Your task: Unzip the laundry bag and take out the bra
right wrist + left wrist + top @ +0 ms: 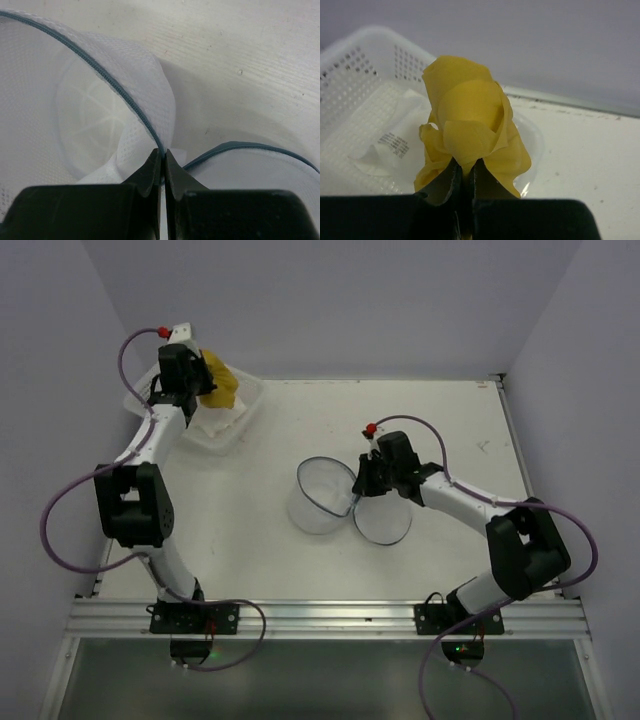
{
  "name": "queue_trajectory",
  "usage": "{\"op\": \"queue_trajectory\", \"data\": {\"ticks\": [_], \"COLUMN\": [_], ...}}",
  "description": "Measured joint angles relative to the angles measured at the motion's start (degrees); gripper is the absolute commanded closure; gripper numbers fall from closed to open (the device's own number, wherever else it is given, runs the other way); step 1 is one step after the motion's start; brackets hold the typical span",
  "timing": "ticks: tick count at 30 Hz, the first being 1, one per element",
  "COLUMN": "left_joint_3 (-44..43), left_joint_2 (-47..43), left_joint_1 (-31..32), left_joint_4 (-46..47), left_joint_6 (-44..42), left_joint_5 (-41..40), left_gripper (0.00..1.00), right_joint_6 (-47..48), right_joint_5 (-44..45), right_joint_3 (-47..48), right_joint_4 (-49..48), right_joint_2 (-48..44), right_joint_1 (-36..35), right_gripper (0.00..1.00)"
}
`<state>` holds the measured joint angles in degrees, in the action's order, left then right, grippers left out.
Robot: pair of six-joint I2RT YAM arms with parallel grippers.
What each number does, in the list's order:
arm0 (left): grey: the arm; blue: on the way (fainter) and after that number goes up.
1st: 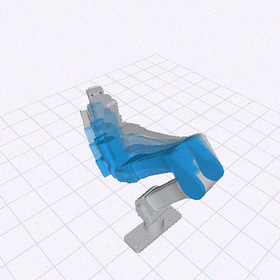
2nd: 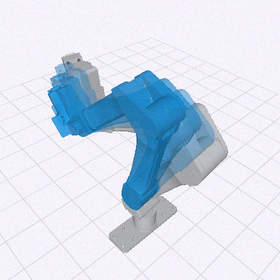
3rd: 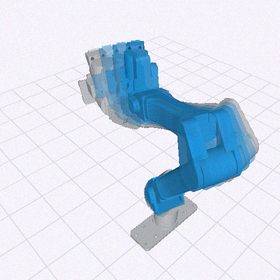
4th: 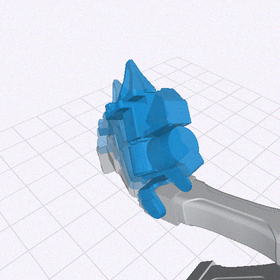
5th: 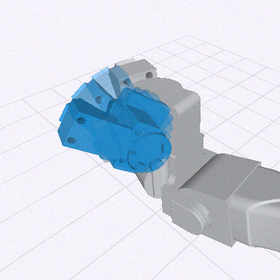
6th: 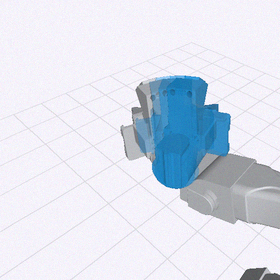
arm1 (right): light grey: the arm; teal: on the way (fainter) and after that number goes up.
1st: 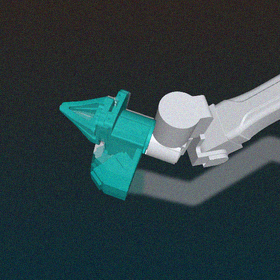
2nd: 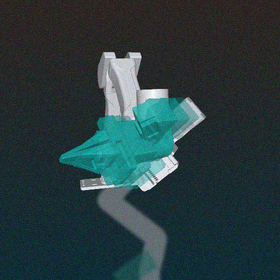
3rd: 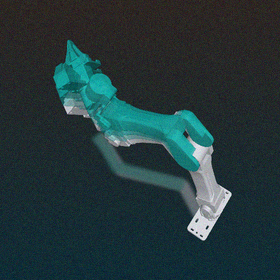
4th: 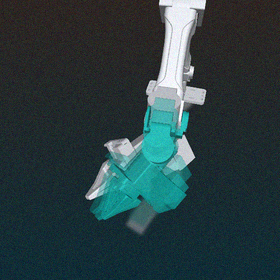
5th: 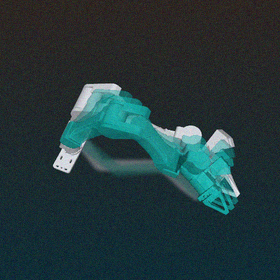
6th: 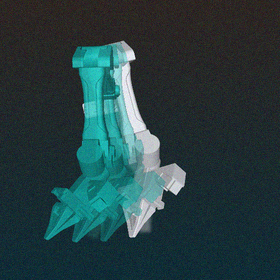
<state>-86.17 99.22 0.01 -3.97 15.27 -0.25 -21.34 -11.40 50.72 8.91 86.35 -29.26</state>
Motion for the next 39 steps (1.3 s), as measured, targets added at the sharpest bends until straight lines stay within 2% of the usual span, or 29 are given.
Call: {"op": "queue_trajectory", "data": {"ticks": [2,4,5,7,8,9,10,14,18,22,25,30,35,39], "left_joint_3": [-0.8,-1.1,-1.2,-1.2,-1.2,-1.2,-1.2,-1.3,-0.8,3.1,9.1,25.0,37.6,41.2], "left_joint_2": [5.9,11.6,13.9,17.4,18.3,18.9,18.9,15.9,6.2,-7.3,-16.3,-20.4,-20.2,-18.5], "left_joint_1": [-1.2,-2.0,-2.3,-2.5,-2.6,-2.6,-2.6,-2.6,-1.7,2.5,10.2,20.5,24.6,26.3], "left_joint_4": [-0.8,-2.2,-3.1,-5.0,-5.9,-6.6,-7.3,-8.3,-10.6,-10.6,-9.7,-9.0,-9.0,-7.0], "left_joint_6": [0.0,0.1,0.0,0.0,0.1,0.1,0.6,2.2,4.1,5.6,6.8,11.0,14.3,15.8], "left_joint_5": [1.2,2.6,3.0,3.5,3.7,4.0,4.1,4.9,5.9,6.1,7.7,9.2,9.5,9.4], "left_gripper": [0.91,0.80,0.59,0.40,0.25,0.19,0.12,0.00,0.00,0.00,0.00,0.08,0.15,0.19], "right_joint_6": [0.1,0.6,0.9,1.8,2.3,2.8,3.1,4.4,5.0,3.6,-0.7,-10.4,-19.2,-24.5], "right_joint_5": [-0.1,-0.1,-0.2,-0.2,-0.2,-0.2,-0.2,0.0,0.5,3.6,7.6,14.6,16.7,16.3], "right_joint_3": [1.2,2.2,2.8,3.9,4.5,5.3,5.8,8.7,11.7,12.7,12.2,3.8,-6.7,-12.1], "right_joint_4": [0.3,0.6,0.9,1.2,1.4,1.9,2.3,4.0,5.7,6.6,7.9,11.1,13.2,15.3], "right_joint_2": [0.9,1.7,2.2,3.1,3.6,4.1,4.5,5.6,5.7,4.7,2.2,-7.1,-13.3,-13.3], "right_joint_1": [0.0,0.0,0.0,0.0,0.0,-0.1,-0.1,-0.1,-0.1,-0.1,0.8,5.1,11.0,11.8], "right_gripper": [1.00,1.00,1.00,0.98,0.97,0.95,0.89,0.66,0.45,0.36,0.36,0.36,0.36,0.37]}}
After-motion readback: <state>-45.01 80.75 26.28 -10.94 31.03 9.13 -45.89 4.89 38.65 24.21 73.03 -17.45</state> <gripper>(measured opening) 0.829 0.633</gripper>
